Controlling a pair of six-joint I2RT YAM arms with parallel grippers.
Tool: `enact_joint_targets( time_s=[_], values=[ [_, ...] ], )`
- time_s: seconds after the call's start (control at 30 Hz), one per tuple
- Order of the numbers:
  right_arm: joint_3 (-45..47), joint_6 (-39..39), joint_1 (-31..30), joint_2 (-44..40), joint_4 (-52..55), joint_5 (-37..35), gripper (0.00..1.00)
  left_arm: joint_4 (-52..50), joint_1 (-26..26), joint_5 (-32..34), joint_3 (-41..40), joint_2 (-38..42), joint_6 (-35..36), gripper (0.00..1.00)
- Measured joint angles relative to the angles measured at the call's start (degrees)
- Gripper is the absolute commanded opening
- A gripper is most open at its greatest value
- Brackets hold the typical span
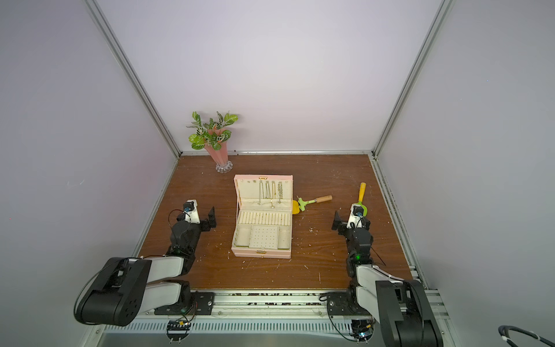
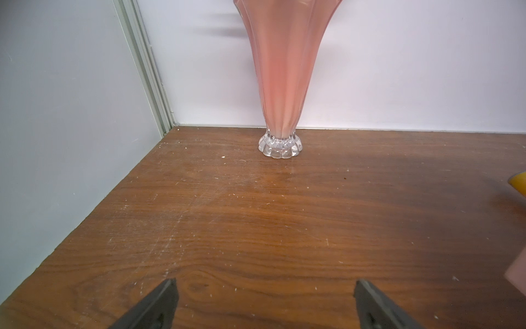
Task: Put jewelry chain into jewelry box
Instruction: Reset both arms
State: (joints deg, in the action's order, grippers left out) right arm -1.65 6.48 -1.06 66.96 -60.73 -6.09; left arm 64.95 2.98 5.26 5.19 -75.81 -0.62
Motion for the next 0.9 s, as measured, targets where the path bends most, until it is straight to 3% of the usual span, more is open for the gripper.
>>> enact_joint_targets(
  time_s=[0.13,0.33,0.9],
  values=[
    [-1.9,-2.5,-0.1,7.8,-6.1,1.3,0.99,8.2,-0.9,-3.0,2.7,-11.2,0.8,0.99],
    [-6.6,-4.9,-0.2,20.3,-14.9,2.6,0.99,7.1,-1.5,-2.6,6.9,-12.0,0.2,0.99],
    [-10.1,-5.7,-0.5,21.5,-12.9,2.1,1.0,6.6,-1.7,-2.2,7.1,-12.0,-0.4,0.99]
  ],
)
